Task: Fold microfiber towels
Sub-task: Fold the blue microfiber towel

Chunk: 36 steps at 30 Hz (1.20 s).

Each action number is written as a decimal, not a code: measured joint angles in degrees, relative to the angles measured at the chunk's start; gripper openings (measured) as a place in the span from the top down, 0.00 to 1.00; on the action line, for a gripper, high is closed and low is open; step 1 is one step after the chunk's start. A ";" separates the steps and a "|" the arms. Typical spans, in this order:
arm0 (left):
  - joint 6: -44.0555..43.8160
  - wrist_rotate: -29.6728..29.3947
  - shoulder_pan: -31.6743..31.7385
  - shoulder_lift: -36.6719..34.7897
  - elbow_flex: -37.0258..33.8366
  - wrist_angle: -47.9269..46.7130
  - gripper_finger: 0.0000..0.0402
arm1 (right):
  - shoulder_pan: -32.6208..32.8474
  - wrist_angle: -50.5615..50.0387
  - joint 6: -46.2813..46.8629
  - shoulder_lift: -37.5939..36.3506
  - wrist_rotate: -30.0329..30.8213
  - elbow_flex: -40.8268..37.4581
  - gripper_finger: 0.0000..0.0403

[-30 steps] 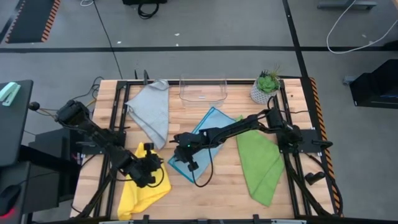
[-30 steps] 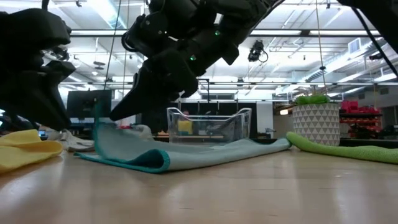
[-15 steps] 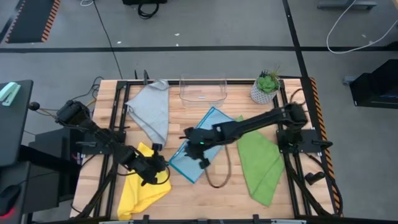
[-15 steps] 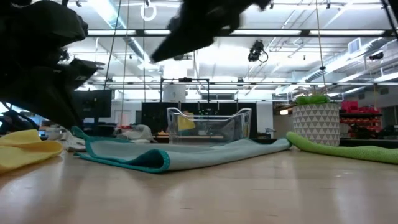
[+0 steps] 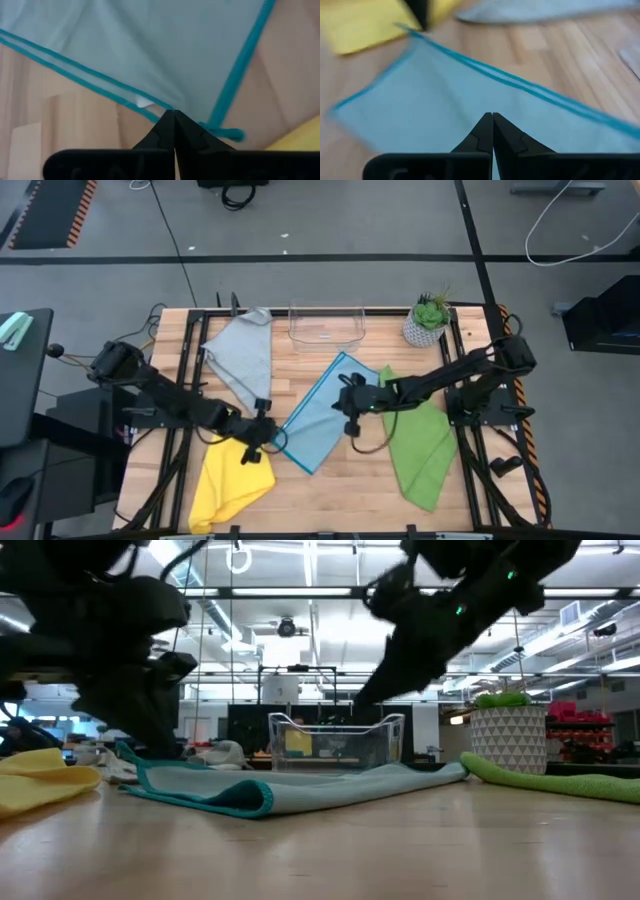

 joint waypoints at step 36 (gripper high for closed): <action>-4.47 8.96 -5.60 21.40 5.54 30.64 0.99 | 5.47 -0.42 20.21 9.30 6.88 5.73 0.98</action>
